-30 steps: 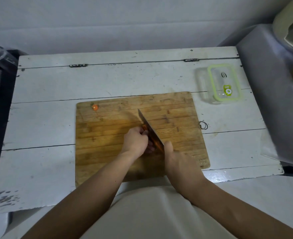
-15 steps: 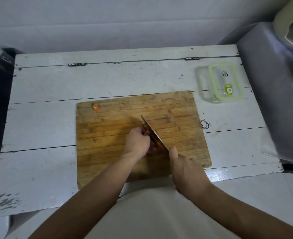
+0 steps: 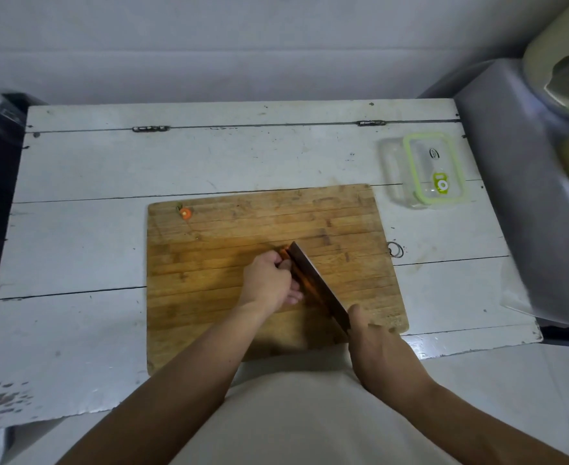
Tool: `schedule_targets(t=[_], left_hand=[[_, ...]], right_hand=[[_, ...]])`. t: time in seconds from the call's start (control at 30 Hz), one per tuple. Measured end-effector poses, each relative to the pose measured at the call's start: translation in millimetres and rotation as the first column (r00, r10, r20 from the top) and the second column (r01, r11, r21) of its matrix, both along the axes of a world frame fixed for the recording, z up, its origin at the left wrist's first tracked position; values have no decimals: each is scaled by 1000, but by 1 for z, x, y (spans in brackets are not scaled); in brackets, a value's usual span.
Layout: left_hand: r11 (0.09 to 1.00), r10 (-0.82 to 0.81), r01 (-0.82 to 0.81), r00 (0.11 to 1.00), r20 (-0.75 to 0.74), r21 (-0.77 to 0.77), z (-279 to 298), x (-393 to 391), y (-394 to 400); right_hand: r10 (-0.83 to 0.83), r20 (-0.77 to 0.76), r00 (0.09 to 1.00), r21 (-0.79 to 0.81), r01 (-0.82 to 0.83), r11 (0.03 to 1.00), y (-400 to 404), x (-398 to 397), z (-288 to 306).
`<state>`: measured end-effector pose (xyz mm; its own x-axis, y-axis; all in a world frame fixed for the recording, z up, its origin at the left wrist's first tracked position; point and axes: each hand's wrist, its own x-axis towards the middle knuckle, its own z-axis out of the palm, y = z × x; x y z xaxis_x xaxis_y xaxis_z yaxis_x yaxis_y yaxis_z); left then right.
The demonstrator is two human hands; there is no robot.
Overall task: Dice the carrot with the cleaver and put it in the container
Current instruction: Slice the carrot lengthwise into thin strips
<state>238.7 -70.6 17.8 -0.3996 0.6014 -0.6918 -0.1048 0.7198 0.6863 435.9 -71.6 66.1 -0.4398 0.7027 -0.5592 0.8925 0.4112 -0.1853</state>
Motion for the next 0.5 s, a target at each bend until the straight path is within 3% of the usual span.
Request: schedule_targets(t=[0.2,0.37,0.5], left_hand=[[1000,30,-29,999,-15,10,-1,0,2],[1000,28,-28,999,-37,10,1,4,-1],[999,45,-45,999,7,4,0,1,1]], right_hand=[[55,-57,997,90,-50,995,21,-46,-11],[-16,-31,999,4,16,1000,4,-8,-2],[39,-17,999,25,-38,999,10,-18,-7]])
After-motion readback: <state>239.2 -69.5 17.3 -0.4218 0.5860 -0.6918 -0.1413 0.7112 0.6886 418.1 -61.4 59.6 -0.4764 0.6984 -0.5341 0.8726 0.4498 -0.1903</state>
